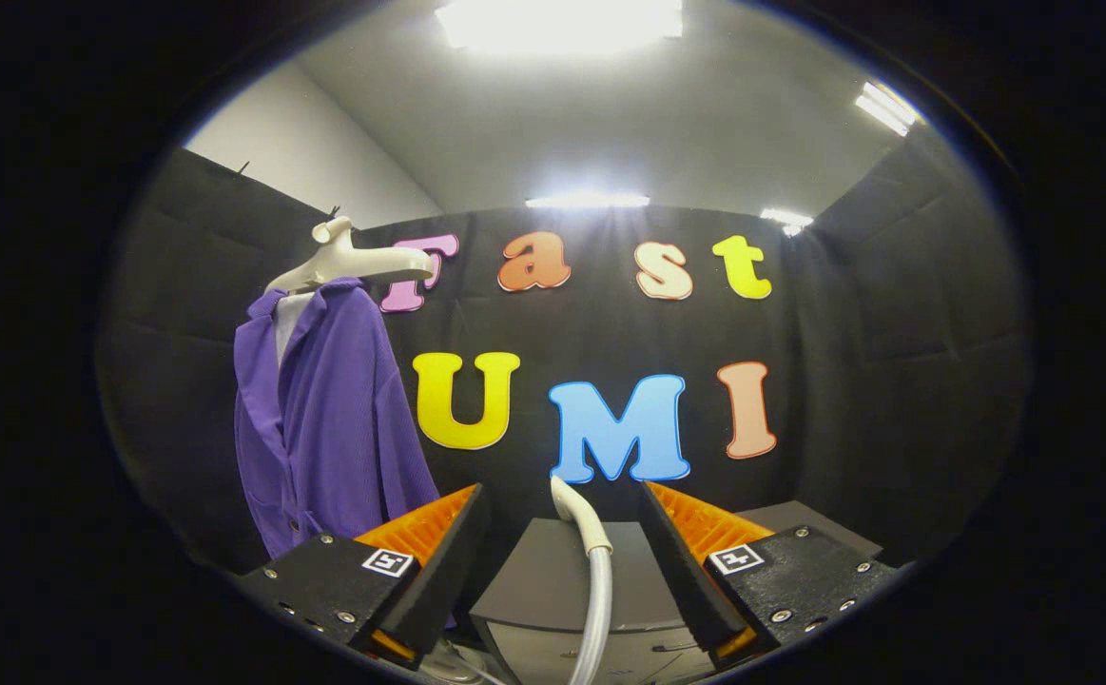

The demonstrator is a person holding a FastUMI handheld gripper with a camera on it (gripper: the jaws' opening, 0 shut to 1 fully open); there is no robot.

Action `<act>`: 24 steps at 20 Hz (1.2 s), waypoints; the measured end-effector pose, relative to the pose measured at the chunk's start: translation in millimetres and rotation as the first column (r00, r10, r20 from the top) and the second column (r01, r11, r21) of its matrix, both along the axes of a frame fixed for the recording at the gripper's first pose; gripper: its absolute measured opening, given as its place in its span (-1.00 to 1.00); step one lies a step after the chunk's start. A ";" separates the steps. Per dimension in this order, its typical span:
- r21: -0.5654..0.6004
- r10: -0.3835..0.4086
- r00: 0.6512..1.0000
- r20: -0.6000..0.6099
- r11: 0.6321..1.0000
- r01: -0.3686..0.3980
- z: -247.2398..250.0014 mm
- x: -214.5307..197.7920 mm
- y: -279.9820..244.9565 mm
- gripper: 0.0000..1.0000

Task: Iron the clothes twice with a garment steamer, once on the left side and once on the right side.

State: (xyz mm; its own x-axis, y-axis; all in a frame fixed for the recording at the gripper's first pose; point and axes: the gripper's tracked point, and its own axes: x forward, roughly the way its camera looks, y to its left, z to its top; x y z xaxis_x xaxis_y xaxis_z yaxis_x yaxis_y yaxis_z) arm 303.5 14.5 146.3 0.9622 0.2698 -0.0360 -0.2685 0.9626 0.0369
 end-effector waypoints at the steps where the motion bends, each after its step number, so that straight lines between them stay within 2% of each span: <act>1: 0.008 0.019 0.999 -0.034 1.000 -0.018 -3.7 12.2 0.0 0.92; 4: 0.037 0.066 0.992 -0.109 0.997 -0.062 -12.8 48.6 -1.6 0.92; 8: 0.087 0.098 0.971 -0.218 0.993 -0.081 -33.9 98.2 -3.6 0.92; 16: 0.161 0.159 0.884 -0.439 0.982 -0.097 -99.9 176.9 8.6 0.89; 22: 0.218 0.166 0.825 -0.540 0.974 -0.053 -137.0 215.3 9.9 0.89; 24: 0.254 0.192 0.793 -0.579 0.966 -0.048 -148.3 224.1 17.6 0.89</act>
